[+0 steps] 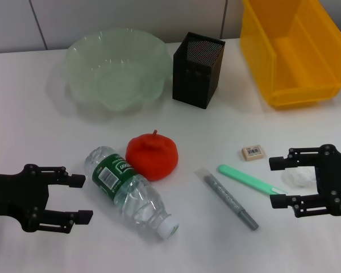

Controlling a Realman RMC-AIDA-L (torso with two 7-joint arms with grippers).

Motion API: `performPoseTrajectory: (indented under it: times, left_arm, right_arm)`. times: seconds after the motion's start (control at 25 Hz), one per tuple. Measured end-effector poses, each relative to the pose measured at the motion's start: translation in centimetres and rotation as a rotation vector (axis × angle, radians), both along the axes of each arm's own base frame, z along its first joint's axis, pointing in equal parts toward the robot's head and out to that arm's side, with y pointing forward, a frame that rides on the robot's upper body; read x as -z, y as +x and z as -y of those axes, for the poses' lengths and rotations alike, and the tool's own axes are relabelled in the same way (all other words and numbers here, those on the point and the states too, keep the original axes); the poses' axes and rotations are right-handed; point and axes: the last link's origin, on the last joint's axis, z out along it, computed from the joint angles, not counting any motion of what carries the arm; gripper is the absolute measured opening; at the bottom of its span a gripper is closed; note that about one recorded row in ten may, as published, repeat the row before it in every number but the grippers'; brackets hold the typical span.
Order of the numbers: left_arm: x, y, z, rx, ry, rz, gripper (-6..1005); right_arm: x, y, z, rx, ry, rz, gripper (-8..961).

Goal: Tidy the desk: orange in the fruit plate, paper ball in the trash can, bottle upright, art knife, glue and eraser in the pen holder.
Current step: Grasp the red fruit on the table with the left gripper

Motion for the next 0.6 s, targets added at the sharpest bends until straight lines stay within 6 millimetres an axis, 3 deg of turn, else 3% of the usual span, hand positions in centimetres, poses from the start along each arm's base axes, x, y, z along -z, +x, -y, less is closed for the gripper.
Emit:
performPoseTrajectory:
  times: [0.6]
  left_arm:
    - [-0.09,-0.16,-0.21,-0.016,0.019,-0.004,785]
  right_arm:
    - [0.23,-0.17,-0.13,-0.004,-0.001,-0.005,724]
